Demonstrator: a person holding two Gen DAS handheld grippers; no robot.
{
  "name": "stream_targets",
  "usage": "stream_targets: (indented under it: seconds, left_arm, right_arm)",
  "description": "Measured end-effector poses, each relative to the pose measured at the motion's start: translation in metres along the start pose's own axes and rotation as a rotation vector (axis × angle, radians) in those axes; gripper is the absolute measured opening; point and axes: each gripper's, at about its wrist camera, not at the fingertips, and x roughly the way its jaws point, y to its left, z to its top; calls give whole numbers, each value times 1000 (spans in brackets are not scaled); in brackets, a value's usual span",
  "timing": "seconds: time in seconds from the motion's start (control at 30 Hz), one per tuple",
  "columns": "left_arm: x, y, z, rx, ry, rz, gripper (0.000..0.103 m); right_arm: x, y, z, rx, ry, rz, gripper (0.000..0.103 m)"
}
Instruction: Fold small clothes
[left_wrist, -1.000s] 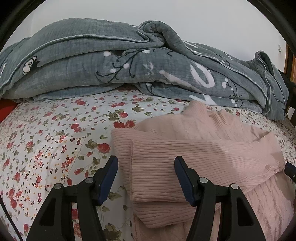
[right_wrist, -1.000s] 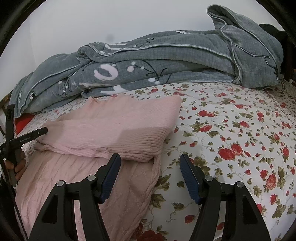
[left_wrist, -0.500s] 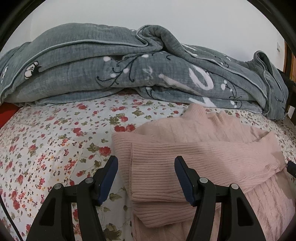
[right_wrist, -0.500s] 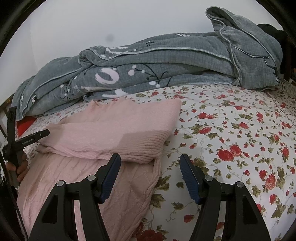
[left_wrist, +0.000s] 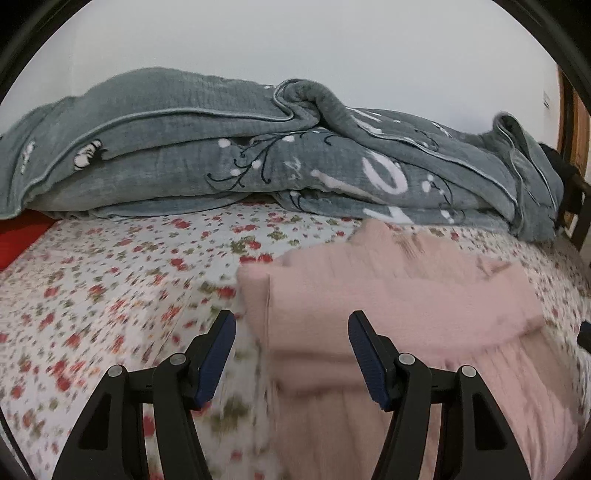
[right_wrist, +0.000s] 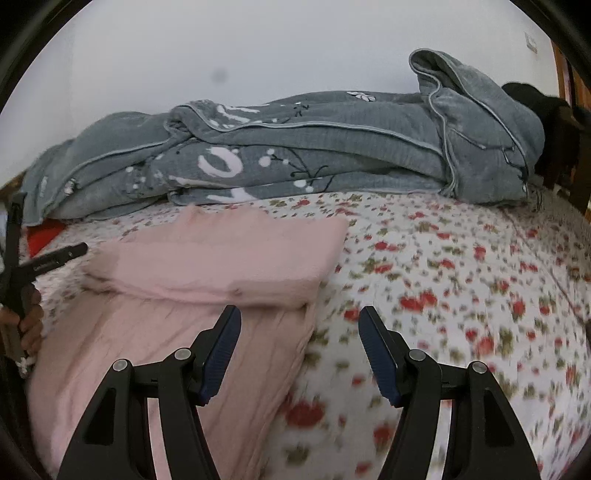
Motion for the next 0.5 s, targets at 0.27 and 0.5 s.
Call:
stream_targets:
  seconds: [0.27, 0.5]
  left_arm:
    - [-43, -6, -41, 21, 35, -28, 61]
    - [-75, -8, -74, -16, 73, -88, 61]
  right_arm:
    - [-26, -1, -30, 46, 51, 45, 65]
    - [-57, 10, -52, 25, 46, 80, 65]
